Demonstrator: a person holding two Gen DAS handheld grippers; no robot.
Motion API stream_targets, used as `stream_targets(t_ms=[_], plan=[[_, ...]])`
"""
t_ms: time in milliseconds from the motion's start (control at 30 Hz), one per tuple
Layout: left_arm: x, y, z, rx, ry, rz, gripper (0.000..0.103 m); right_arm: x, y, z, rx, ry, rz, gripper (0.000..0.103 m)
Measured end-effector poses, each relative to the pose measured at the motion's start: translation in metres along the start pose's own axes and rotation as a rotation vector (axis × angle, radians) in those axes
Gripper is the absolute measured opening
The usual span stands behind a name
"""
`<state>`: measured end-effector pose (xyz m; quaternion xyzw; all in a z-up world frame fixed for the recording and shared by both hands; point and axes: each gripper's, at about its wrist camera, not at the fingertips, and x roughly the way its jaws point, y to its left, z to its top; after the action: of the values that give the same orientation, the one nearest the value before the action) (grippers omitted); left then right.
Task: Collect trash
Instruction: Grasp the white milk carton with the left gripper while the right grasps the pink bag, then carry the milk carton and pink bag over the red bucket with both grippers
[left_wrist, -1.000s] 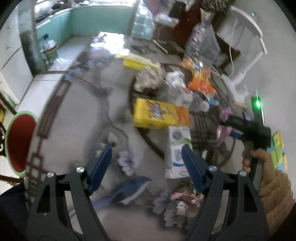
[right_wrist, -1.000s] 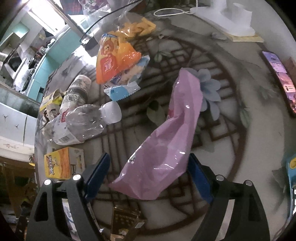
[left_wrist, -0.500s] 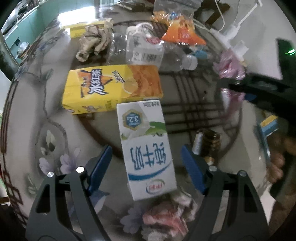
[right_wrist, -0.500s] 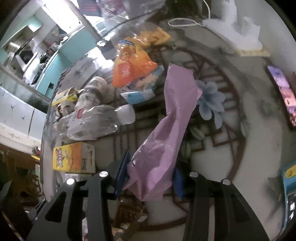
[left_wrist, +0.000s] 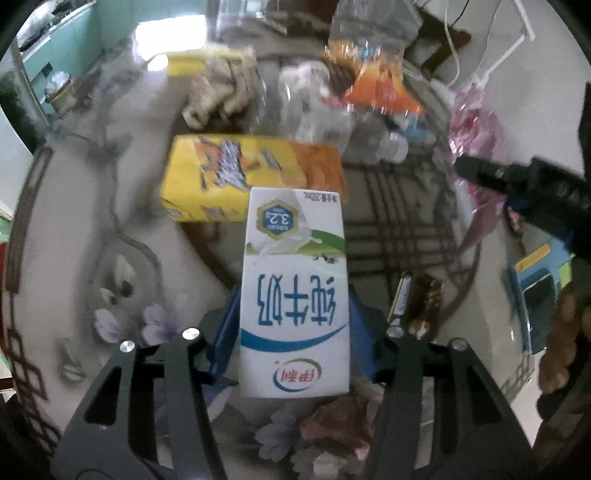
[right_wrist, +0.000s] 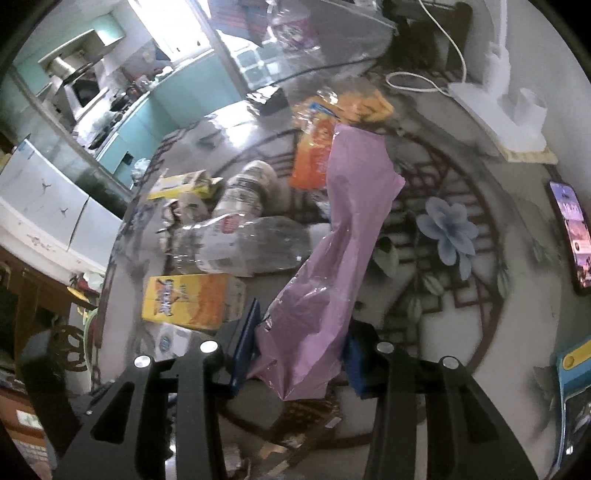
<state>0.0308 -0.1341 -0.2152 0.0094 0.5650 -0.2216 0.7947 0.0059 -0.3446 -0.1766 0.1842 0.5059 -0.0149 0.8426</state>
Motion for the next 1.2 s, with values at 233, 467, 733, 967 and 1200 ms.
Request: stream_targets(t_ms=[233,467,733,967,1200], plan=[[-0.049,0.0,0.007,0.009,-0.14,0.003,0.051,-0.015,0.022,-0.004,-0.047,-0.029,0.011,0.04],[-0.101,0.016,0.01,-0.018,-0.28,0.05,0.051,-0.035,0.048,-0.004,-0.094,-0.078,0.018,0.04],[-0.142,0.047,0.002,-0.081,-0.389,0.099,0.051,-0.048,0.086,-0.009,-0.191,-0.117,0.028,0.04],[-0.161,0.083,-0.007,-0.166,-0.431,0.139,0.051,-0.047,0.117,-0.012,-0.26,-0.117,0.063,0.04],[-0.178,0.114,-0.022,-0.236,-0.449,0.218,0.051,-0.027,0.15,-0.015,-0.315,-0.071,0.099,0.04]])
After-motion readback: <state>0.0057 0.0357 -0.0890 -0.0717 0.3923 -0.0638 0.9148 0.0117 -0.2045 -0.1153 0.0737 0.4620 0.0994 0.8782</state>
